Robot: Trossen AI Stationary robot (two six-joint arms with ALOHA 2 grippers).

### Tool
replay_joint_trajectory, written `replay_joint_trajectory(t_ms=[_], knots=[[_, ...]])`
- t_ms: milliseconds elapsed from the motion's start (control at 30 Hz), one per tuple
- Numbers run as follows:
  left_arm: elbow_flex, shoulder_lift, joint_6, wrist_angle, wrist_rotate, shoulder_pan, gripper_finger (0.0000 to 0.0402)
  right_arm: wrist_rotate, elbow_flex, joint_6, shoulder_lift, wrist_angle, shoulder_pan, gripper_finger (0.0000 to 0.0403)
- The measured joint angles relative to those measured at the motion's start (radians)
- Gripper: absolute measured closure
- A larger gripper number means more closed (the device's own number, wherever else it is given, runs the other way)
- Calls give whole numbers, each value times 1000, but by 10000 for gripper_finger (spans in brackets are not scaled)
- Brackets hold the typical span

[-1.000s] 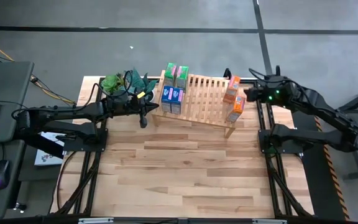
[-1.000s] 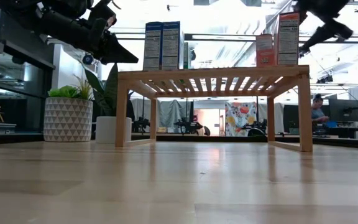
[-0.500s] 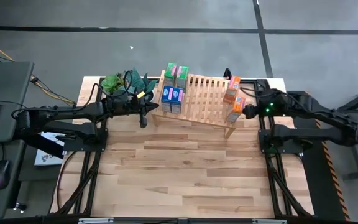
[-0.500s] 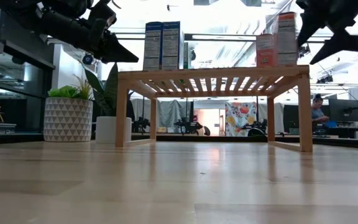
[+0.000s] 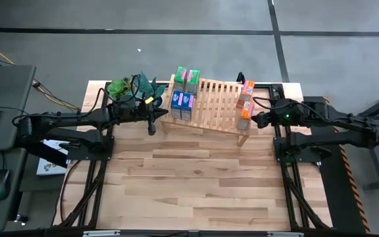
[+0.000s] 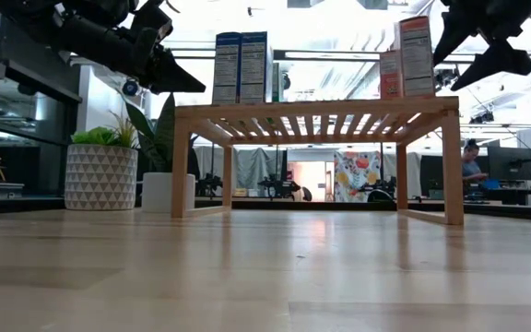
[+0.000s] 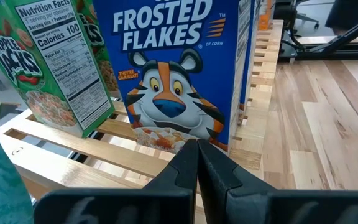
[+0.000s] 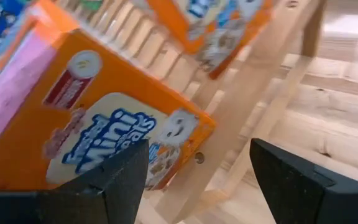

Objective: Stack cereal on shelf
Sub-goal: Adjust the orange cereals on the shelf

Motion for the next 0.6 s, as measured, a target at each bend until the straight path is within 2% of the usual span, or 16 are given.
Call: replay_joint_trajectory(t_ms=[200, 600], knots=[[0, 0, 0, 0, 0, 0, 401, 59, 0, 38, 2, -29, 0, 130], [0, 0, 0, 0, 0, 0, 401, 66, 0, 66, 65, 10, 0, 130]])
